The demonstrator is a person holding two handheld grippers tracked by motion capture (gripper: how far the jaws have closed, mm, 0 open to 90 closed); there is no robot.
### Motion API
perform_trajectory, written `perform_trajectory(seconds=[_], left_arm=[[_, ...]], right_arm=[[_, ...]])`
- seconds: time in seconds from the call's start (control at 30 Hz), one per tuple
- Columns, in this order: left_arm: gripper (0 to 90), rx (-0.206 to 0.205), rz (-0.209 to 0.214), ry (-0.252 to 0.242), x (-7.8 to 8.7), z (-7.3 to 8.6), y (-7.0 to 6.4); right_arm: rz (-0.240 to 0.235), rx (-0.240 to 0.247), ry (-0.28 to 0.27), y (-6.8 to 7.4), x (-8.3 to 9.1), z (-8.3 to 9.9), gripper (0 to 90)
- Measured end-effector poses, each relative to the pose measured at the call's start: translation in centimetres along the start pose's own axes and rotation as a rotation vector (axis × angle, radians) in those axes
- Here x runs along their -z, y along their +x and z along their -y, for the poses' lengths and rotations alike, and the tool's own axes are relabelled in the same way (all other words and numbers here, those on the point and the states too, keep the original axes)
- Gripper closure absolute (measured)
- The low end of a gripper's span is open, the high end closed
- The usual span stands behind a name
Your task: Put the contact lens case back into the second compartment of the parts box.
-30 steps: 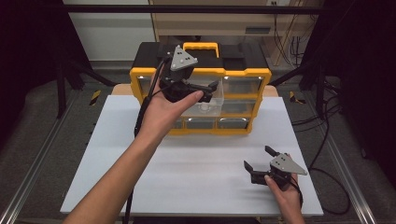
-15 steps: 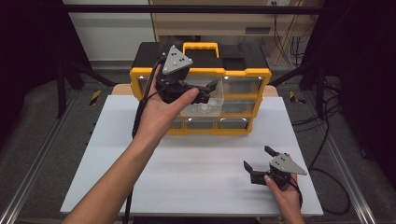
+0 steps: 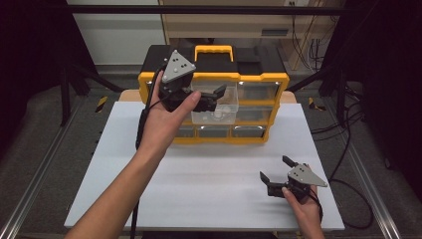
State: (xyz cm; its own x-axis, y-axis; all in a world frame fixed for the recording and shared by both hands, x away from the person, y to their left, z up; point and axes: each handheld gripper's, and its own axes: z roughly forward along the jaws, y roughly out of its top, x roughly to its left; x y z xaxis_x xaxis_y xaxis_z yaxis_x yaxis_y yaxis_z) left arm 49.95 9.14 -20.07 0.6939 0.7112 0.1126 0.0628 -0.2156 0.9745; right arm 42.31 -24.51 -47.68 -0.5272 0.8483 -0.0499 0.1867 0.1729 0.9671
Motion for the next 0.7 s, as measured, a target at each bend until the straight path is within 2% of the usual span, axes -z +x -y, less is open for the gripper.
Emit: perform_trajectory(seconds=[0.43,0.47,0.7], left_arm=[[2.4,0.004,-0.003,-0.019,1.1,0.3,0.6],[2.4,0.014,-0.006,-0.029,1.3,0.3,0.7],[2.1,0.013,-0.011,-0.04,2.4,0.2,1.0]], right_arm=[[0.003,0.007,-0.001,0.0,0.0,0.0,2.9],[0.003,0.005,0.0,0.0,0.0,0.0,2.9],[-0.001,0.003,0.001,0.2,-0.1,0.0,2.8]])
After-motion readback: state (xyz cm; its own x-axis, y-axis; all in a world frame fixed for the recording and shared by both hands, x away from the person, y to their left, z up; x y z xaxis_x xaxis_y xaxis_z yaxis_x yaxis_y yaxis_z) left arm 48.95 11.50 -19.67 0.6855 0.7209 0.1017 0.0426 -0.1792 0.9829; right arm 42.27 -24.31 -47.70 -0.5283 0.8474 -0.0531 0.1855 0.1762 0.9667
